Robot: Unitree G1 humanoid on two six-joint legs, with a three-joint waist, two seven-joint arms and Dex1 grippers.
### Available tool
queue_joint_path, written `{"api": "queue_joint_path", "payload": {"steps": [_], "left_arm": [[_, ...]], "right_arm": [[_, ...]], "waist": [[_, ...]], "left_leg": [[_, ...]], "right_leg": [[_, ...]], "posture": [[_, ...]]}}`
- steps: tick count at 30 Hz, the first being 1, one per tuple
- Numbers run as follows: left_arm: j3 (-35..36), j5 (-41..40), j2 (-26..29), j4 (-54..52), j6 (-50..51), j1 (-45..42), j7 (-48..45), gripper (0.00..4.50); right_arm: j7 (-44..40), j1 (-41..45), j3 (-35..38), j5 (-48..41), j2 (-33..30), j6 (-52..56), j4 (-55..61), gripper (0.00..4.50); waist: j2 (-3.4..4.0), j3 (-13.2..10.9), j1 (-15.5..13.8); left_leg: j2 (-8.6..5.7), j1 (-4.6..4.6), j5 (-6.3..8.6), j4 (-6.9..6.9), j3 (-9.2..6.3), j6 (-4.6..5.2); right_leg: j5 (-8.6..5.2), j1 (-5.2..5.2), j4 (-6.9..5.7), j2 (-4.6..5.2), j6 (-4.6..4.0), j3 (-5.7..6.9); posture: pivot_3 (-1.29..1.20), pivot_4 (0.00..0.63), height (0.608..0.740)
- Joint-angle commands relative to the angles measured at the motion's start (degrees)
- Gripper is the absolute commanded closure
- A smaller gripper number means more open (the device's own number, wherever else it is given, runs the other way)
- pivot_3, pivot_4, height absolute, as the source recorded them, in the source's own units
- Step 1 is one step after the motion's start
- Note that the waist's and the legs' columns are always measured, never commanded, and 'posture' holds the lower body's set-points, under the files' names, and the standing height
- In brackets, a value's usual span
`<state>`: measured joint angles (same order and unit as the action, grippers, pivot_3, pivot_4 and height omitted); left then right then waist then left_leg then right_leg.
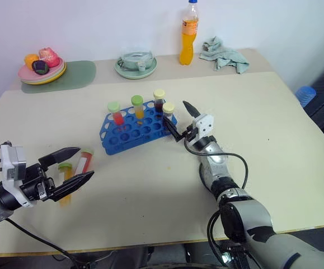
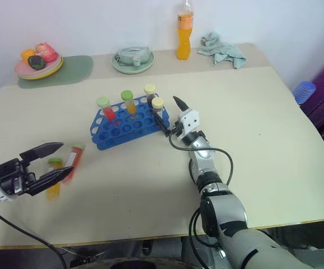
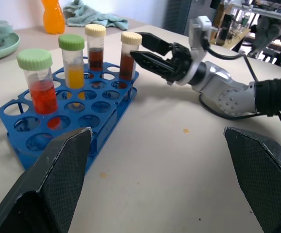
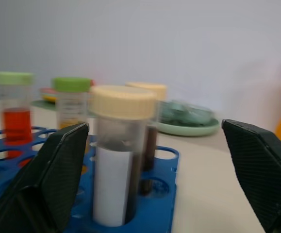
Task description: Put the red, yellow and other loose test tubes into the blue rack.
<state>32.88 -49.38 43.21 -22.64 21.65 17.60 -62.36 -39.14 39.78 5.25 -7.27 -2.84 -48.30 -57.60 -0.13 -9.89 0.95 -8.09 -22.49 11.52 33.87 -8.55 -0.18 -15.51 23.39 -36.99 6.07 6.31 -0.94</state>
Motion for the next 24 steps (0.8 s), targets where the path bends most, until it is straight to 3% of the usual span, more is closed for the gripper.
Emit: {"api": "queue_joint_path", "payload": {"steps": [1, 8, 13, 24], "left_arm": [[1.5, -0.3, -1.2, -1.4, -0.9, 0.8, 0.3, 0.00], [0.6, 3.0, -6.4, -2.5, -4.1, 1.8, 4.9, 0.00], [1.1, 2.5, -10.2, -2.3, -2.1, 1.1, 13.2, 0.00], [2.6, 8.1, -8.3, -6.6, 5.3, 5.1, 29.6, 0.00]], "right_arm": [[-2.6, -4.6, -0.8, -1.6, -3.5, 3.0, 8.7, 0.03], [-6.9, -13.6, -2.1, -5.8, -12.3, 17.7, 29.6, 0.03], [-10.8, -17.3, -2.0, -10.6, -20.2, 31.9, 44.4, 0.03], [-19.5, -20.7, 0.2, -19.7, -33.0, 51.2, 59.4, 0.03]], "waist": [[-0.01, 0.0, -0.2], [-0.07, 0.0, 0.0], [-0.19, -0.1, -0.1], [-0.31, -0.2, -0.4]], "left_leg": [[0.00, 0.00, 0.01, 0.00, 0.01, 0.01], [0.07, -0.07, 0.05, 0.01, 0.34, 0.01], [0.16, -0.13, 0.09, 0.04, 0.50, 0.12], [0.16, -0.54, 0.21, 0.24, 0.53, 0.27]], "right_leg": [[0.00, 0.00, 0.01, 0.01, -0.01, -0.01], [-0.15, -0.06, -0.01, 0.23, -0.18, -0.20], [-0.25, -0.02, 0.01, 0.25, -0.17, -0.24], [-0.24, 0.11, 0.33, 0.31, -0.11, -0.13]], "posture": [[0.00, 0.150, 0.740], [0.00, 0.150, 0.740], [0.00, 0.150, 0.740], [0.00, 0.150, 0.740]]}}
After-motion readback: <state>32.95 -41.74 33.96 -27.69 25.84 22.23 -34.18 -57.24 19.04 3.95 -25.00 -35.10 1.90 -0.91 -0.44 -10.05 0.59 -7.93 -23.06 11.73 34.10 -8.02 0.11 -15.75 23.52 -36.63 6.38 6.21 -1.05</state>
